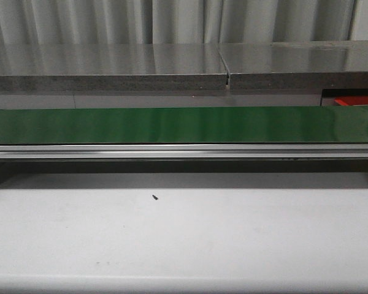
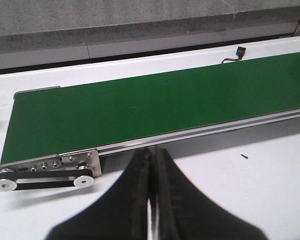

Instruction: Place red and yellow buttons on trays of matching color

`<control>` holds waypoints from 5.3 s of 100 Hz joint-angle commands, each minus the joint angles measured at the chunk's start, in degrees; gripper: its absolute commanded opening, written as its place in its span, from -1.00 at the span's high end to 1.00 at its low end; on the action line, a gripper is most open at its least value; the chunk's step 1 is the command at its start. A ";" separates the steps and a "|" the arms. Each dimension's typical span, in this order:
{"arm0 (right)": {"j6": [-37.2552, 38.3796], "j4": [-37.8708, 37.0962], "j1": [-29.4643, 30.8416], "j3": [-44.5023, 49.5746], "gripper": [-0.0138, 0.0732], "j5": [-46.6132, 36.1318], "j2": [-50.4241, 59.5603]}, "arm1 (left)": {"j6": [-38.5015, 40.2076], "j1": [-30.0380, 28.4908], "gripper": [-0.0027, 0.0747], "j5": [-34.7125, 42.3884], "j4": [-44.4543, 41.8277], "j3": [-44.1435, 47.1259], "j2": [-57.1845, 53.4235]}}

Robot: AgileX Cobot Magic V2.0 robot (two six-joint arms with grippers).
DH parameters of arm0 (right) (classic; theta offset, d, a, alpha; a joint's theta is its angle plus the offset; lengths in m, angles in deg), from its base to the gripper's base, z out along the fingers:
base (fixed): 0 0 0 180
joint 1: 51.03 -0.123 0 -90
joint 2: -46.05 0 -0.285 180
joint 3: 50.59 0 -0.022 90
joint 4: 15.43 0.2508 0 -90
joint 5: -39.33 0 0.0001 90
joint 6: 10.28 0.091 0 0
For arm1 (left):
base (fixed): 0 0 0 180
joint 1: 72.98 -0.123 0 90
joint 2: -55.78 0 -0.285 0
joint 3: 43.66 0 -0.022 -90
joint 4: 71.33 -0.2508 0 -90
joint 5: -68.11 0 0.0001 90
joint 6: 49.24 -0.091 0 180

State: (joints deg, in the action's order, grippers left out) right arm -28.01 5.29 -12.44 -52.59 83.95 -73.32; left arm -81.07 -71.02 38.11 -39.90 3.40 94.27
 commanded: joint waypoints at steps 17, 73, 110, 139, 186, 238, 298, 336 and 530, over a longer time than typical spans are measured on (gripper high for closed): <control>-0.83 1.38 -0.12 -1.42 0.47 -0.71 1.86 | 0.42 0.44 0.98 3.86 1.53 -1.56 0.04; -1.90 2.95 -3.37 -1.60 -0.73 -2.63 12.94 | 0.42 0.44 0.98 3.86 1.62 -1.56 0.04; -6.55 2.90 -22.18 4.80 -0.73 -5.97 34.22 | 0.42 0.44 0.98 3.86 2.68 -1.56 0.04; -6.91 2.90 -34.49 26.17 -0.71 -12.58 54.84 | 0.42 0.44 0.98 3.86 2.92 -1.56 0.04; -6.91 2.85 -34.93 38.39 0.84 -11.75 71.82 | 0.42 0.44 0.98 3.86 2.92 -1.56 0.04; -6.91 2.85 -34.93 38.39 0.84 -11.67 71.76 | 0.42 0.44 -0.45 3.00 2.71 -1.56 0.04; -6.91 2.85 -34.93 38.39 0.84 -11.67 71.76 | 20.05 -10.91 -0.47 -7.46 -12.66 -30.30 27.99; -6.91 2.85 -34.93 38.39 0.84 -11.67 71.76 | 22.68 -18.69 -0.35 -12.51 -12.53 -52.64 56.26; -6.91 2.85 -34.93 38.39 0.84 -11.67 71.76 | 22.90 -23.03 -0.34 -14.19 -14.78 -87.71 100.26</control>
State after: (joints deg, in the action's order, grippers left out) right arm -34.09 7.41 -47.19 -12.61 75.66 -1.76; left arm -58.82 -93.90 21.59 -55.70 -82.57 198.13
